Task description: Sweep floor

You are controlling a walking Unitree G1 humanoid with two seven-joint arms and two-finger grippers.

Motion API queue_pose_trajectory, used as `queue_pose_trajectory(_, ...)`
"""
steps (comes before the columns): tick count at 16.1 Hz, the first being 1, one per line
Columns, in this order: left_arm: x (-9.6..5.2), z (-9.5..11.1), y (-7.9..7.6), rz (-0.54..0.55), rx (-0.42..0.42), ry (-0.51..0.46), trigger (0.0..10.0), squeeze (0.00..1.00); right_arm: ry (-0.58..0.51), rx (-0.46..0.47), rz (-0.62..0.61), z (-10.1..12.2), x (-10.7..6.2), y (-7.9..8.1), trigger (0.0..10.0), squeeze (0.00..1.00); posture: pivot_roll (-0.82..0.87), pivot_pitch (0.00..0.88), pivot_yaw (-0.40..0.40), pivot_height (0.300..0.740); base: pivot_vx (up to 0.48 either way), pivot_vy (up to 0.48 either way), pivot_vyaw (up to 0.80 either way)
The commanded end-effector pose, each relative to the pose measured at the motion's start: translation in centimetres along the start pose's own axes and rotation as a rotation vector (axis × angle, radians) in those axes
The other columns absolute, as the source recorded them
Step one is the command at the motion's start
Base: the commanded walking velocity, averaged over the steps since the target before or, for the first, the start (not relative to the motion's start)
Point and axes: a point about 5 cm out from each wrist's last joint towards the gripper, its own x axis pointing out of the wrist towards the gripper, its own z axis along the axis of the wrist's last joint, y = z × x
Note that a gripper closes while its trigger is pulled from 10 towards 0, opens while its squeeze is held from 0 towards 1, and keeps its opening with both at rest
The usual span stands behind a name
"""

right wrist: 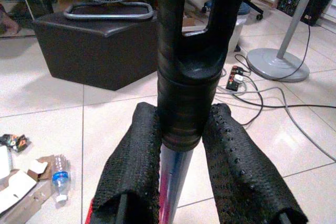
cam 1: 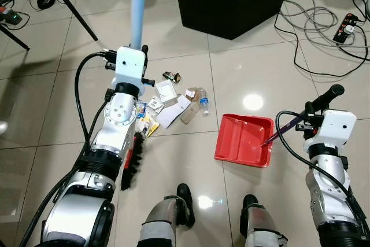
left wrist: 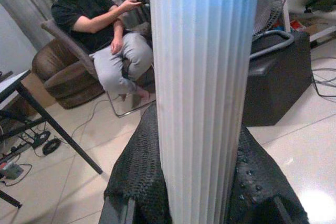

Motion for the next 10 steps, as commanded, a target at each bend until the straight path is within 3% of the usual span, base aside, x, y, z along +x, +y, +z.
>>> queue_pose_trajectory(1, 0.3, 0.8, 1.1, 0.028, 0.0, -0.037, 10.0, 0.0, 0.079, -0.002, 0.035, -1.7, -0.9, 0.8, 10.0, 0.0, 0.0, 0.318, 0.187, 0.74, 0.0, 0.0, 0.0)
queue_pose_trajectory(4, 0.3, 0.6, 0.9, 0.02, -0.126, 0.006, 10.0, 0.0, 0.084, 0.009, 0.045, -1.9, -1.2, 1.3, 10.0, 0.0, -0.01, 0.315, 0.19, 0.74, 0.0, 0.0, 0.0)
queue_pose_trajectory(7, 0.2, 0.8, 1.0, 0.046, -0.166, -0.001, 10.0, 0.0, 0.082, 0.017, 0.044, -1.9, -1.1, 1.4, 10.0, 0.0, -0.01, 0.303, 0.189, 0.74, 0.0, 0.0, 0.0)
queue_pose_trajectory(10, -0.4, -0.4, 0.2, 0.029, -0.166, 0.062, 10.0, 0.0, 0.079, 0.032, 0.048, -1.8, -0.9, 1.8, 10.0, 0.0, -0.02, 0.285, 0.19, 0.74, 0.0, 0.0, 0.0)
